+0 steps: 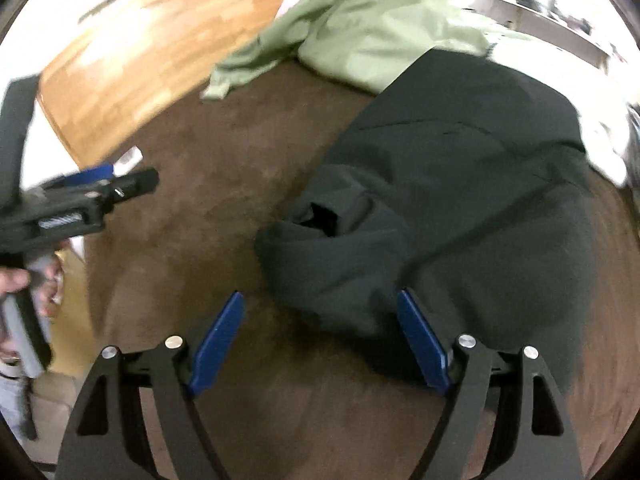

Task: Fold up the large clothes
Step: 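Open the right tool and press the folded jacket with both tools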

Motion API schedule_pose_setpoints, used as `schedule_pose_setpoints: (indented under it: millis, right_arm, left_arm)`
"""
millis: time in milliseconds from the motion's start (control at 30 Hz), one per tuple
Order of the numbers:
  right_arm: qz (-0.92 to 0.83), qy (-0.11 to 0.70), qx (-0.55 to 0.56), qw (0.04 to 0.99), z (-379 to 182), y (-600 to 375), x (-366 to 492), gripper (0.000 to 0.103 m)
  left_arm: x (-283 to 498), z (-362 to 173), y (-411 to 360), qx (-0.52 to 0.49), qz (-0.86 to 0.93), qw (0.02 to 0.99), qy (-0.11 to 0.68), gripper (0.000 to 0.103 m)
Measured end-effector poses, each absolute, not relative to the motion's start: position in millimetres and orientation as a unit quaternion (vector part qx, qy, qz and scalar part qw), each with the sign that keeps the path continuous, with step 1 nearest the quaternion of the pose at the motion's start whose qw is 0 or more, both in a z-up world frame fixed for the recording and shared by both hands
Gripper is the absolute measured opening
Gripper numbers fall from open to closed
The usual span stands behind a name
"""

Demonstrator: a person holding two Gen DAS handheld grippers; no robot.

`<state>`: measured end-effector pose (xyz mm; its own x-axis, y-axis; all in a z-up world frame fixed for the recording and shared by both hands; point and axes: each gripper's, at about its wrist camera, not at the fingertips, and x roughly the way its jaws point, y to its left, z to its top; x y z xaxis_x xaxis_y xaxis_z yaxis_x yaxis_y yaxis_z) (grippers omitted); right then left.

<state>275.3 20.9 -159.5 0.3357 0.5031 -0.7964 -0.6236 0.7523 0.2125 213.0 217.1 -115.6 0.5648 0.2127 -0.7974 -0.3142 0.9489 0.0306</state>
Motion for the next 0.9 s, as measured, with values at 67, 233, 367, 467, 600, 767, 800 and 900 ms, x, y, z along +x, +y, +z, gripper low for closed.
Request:
schedule_pose_setpoints:
  millis: [67, 233, 367, 467, 600, 767, 800, 900]
  right_arm:
    - [0.332, 0.453, -0.051, 0.826, -144, 0, 268, 0.079]
    - [0.287, 0.448, -0.038, 0.846, -131, -39, 270, 0.08]
    - [0.246, 0.436, -0.022, 0.865, -126, -65, 283, 0.08]
    - [0.223, 0.43, -0.006, 0.875, -121, -82, 295, 0.08]
    - [0.189, 0.422, -0.015, 0.887, -109, -97, 316, 0.08]
    - [0.195, 0.413, 0.002, 0.89, -95, -113, 349, 0.08]
    - [0.198, 0.413, 0.0, 0.889, -94, -111, 356, 0.08]
    - [0.23, 0.417, 0.023, 0.879, -99, -98, 382, 0.08]
  left_arm:
    - [211, -106, 210, -0.062, 0.127, 0.89, 0.433, 0.096]
    - [217, -94, 184, -0.072, 0.078, 0.901, 0.421, 0.097]
    - [231, -92, 157, -0.078, 0.034, 0.906, 0.414, 0.096]
    - [243, -90, 132, -0.076, 0.004, 0.911, 0.406, 0.097]
    - [261, -89, 89, -0.048, -0.043, 0.915, 0.399, 0.097]
    - [280, -99, 48, -0.026, -0.093, 0.916, 0.39, 0.097]
    - [283, -103, 43, -0.026, -0.098, 0.915, 0.39, 0.097]
    - [293, -118, 39, -0.028, -0.1, 0.913, 0.395, 0.097]
